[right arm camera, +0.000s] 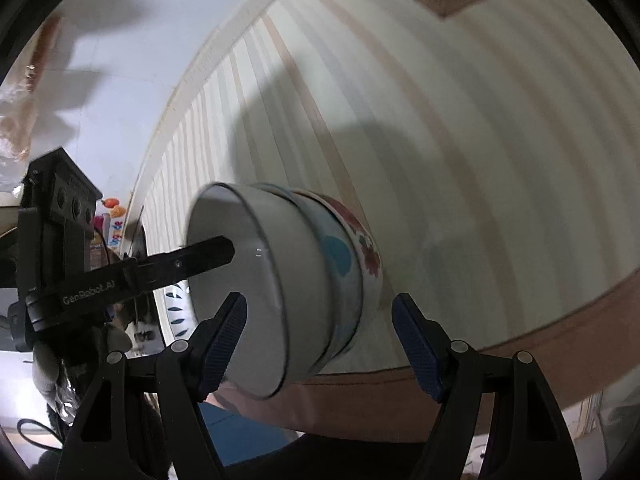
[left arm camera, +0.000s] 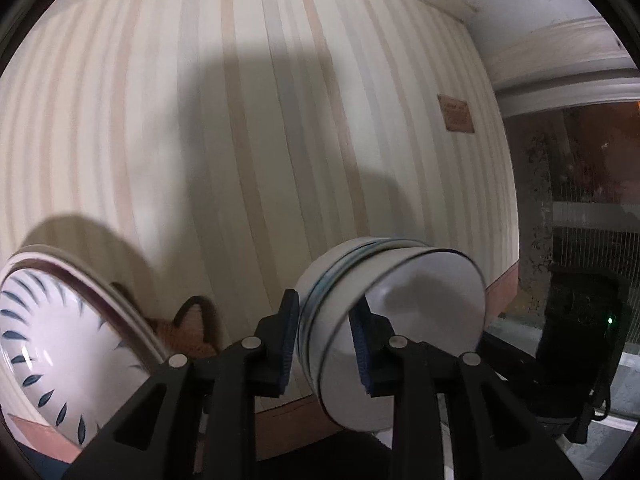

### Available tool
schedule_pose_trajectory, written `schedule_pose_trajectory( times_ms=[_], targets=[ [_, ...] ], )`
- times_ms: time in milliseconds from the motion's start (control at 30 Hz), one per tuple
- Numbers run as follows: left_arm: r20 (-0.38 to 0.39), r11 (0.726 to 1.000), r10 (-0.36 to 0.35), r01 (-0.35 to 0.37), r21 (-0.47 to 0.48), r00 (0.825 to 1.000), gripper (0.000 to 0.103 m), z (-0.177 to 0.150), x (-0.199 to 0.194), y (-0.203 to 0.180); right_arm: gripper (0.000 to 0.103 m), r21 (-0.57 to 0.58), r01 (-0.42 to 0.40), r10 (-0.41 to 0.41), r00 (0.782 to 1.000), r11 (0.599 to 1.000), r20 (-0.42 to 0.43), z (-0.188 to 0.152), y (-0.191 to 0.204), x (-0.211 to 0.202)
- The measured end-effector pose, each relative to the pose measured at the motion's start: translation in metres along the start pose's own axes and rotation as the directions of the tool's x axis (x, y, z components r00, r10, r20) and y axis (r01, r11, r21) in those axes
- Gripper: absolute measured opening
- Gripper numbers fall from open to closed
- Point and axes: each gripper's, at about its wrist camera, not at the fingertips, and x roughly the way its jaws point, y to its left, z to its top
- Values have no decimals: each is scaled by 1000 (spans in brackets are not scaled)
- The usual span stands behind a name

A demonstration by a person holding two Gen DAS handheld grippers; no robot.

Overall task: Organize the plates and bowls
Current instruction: 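Lift the bowl stack with both grippers and carry it over the plate stack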

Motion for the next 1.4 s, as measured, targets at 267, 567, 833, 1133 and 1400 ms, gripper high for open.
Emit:
schedule_pose_trajectory(
  times_ms=[267,567,833,1133,1400],
  targets=[
    [-57,1000,-21,21,14,998,33,9,26,2,77,20,-51,53,994,998,-96,14,-10,45],
    [-31,998,-62,61,-24,998,33,6,22,8,70,-7,-28,27,996,1000,-90,18,3,55],
    [-26,998,-10,9,-62,1000,33,0,12,14,67,17,-69,70,989,998,-130,31,6,66],
    [19,993,17,-15,-114,1000,33,1,-11,28,67,-9,-123,120,979,992,-165,41,26,82],
    [82,986,26,-12,-167,996,33,-1,-44,49,67,-106,-141,118,973,984,-197,64,70,99]
  ],
)
